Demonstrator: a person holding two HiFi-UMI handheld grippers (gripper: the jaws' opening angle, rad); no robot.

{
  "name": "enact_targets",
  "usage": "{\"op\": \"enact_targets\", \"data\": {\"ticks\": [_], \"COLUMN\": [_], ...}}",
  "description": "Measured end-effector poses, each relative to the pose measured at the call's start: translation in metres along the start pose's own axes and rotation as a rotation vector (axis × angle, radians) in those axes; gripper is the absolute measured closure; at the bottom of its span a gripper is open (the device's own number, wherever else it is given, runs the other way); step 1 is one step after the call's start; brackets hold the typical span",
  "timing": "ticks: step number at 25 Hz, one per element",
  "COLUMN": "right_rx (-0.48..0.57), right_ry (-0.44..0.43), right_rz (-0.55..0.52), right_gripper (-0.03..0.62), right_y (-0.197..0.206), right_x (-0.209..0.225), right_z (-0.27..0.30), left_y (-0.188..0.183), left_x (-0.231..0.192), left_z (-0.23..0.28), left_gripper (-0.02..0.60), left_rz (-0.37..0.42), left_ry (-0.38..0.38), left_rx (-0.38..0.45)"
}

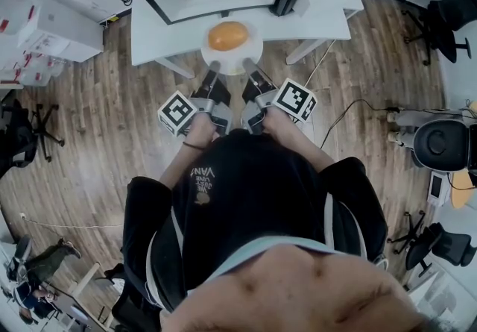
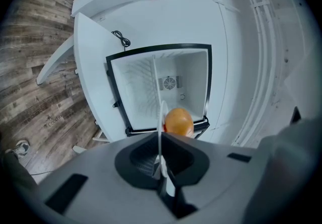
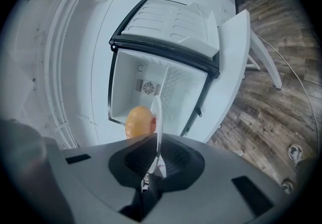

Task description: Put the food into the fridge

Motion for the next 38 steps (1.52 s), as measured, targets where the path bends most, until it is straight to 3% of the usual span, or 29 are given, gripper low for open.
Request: {"op": "enact_targets", "data": {"ticks": [5, 17, 38], "right_rx": [-0.031, -0.088, -0.065], "right_ry": [-0.002, -0.008, -0.005], "right_rz": [0.006, 0.002, -0.016], "right_gripper": [0.574, 0.574, 0.574], "right_y": [-0.031, -0.049, -0.080], "right_x": [0.009, 0.018, 0.010], "right_z": [0.018, 0.027, 0.087], "left_y": [0.001, 0.007, -0.039], "left_x": [0.000, -0.004, -0.001], "left_z": [0.033, 0.047, 0.102], "left_gripper": [0.554, 0.554, 0.554], "left_rz": [-0.006, -0.021, -0.033], "left_ry": [-0.010, -0.033, -0.002], "left_rx": [0.026, 0.076, 0.058]}}
Point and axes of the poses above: the fingertips, and each gripper's own axes: z forward along the fingers, x to its right, y out of its underside, the point moved 7 cm from there along -z, backward along the fingers, and after that the axes turned 2 degrees about x, right-handed, at the moved point
